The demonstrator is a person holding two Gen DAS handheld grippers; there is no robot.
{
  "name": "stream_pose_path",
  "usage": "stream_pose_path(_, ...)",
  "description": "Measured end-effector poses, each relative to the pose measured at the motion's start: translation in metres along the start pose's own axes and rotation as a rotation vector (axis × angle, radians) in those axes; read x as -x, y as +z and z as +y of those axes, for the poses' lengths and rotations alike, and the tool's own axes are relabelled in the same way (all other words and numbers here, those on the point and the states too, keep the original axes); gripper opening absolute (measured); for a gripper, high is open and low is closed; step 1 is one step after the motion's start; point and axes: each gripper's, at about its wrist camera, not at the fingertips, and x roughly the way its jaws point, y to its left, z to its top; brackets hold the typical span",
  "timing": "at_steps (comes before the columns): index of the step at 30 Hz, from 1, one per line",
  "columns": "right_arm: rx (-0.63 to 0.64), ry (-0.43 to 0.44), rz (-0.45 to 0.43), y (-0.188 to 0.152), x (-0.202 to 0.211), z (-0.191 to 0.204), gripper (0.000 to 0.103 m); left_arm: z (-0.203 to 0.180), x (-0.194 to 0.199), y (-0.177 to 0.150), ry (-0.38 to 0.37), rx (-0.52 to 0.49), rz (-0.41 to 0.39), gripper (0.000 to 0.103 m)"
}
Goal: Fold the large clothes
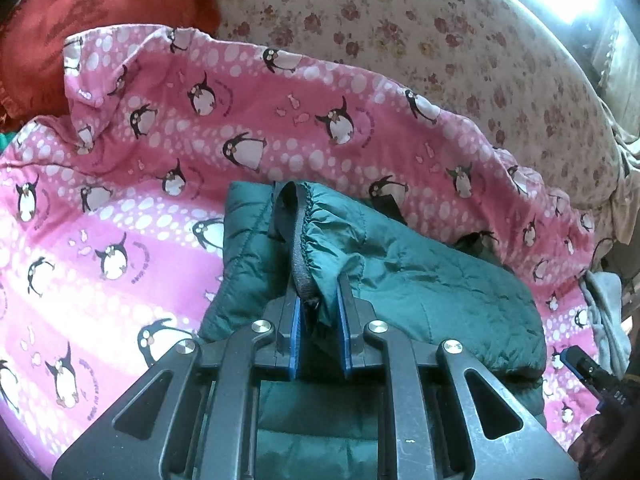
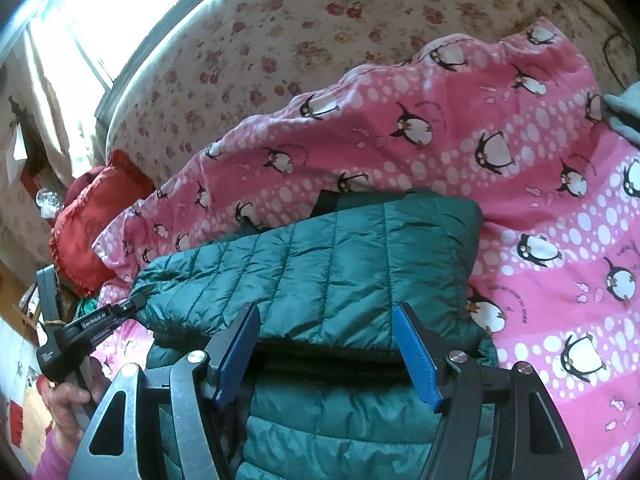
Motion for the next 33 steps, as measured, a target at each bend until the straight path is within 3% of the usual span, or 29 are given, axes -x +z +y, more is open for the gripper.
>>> stream_pose_path(7,0.023,-0.024,0.054,-0.007,-0.038,0.002,0.066,0.015,-0.014,-0.005,0.042,0.022,0.021,0.014)
stream_pose_path(17,0.129,-0.154,0.144,-0.033,-0.102,0.012,0.067,0.026,-0.039,-0.020,0.078,0.025,0.062,0.018)
stream_pose_path(20,0.122,-0.155,0.160,-0.030,-0.102,0.010,0.067,0.027,-0.037,-0.019,0.092,0.028,0.076,0.031)
stream_pose_path(22,0.120,-0.157,0.162,-0.028,-0.096,0.012,0.067,0.027,-0.032,-0.018,0.096,0.024,0.077,0.047)
stream_pose_path(25,0.128,-0.153,0.113,-0.026,-0.080,0.021,0.067,0.025,-0.016,-0.016,0.090,0.018,0.041,0.059)
stream_pose_path(29,0.143,-0.130,0.031,-0.023,-0.058,0.034,0.067,0.010,0.001,-0.015,0.094,-0.041,-0.016,0.060)
stream_pose_path(33,0.172,-0.125,0.009,-0.018,-0.056,0.050,0.067,-0.006,-0.003,-0.017,0.094,-0.084,-0.015,0.060)
